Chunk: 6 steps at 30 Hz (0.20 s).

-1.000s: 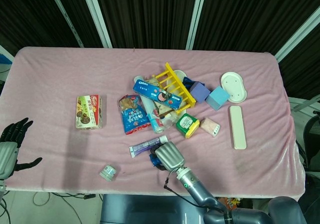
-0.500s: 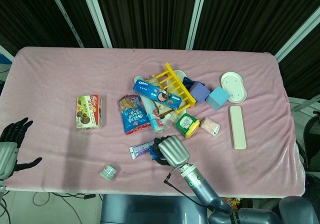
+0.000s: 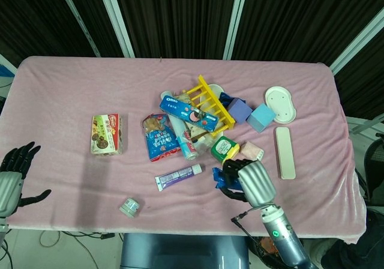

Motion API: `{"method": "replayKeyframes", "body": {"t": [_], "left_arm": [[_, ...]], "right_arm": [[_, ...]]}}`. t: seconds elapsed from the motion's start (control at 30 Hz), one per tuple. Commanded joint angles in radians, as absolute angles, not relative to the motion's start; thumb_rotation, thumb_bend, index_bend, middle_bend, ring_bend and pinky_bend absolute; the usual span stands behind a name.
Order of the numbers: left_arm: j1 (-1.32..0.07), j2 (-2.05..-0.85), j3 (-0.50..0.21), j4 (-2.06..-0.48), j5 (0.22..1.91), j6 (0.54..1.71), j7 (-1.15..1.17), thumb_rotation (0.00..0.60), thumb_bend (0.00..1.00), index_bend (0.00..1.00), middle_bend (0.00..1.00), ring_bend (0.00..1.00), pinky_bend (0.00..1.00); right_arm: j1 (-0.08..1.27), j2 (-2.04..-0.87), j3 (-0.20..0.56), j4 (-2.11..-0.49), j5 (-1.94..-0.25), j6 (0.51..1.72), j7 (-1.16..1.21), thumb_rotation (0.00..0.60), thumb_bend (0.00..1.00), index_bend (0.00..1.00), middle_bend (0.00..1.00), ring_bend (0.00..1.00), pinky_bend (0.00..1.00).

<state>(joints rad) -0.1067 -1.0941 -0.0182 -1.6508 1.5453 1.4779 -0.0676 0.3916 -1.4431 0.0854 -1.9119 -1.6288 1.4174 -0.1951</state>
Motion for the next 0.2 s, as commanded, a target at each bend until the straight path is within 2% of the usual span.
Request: {"method": "replayKeyframes", "body": {"t": [0.03,0.2], "left_arm": [[-0.104,-1.097,-0.018,-1.648,1.547,1.483,-0.062,0.6,0.0,0.0,0.0,0.0,0.0],[-0.1,-1.101,-0.017,-1.649,1.551,1.493,-0.053,0.6,0.0,0.0,0.0,0.0,0.0]], "right_arm": [[0.344,-1.37,0.048,-1.989,-1.677,1.471,-0.124,0.6,0.51,0.75,0.67,0.65,0.71],[0.323,-1.311,0.037,-2.026,-1.713,1.503,-0.082,0.6,0.51,0.75,0.67,0.65,0.71]]}}
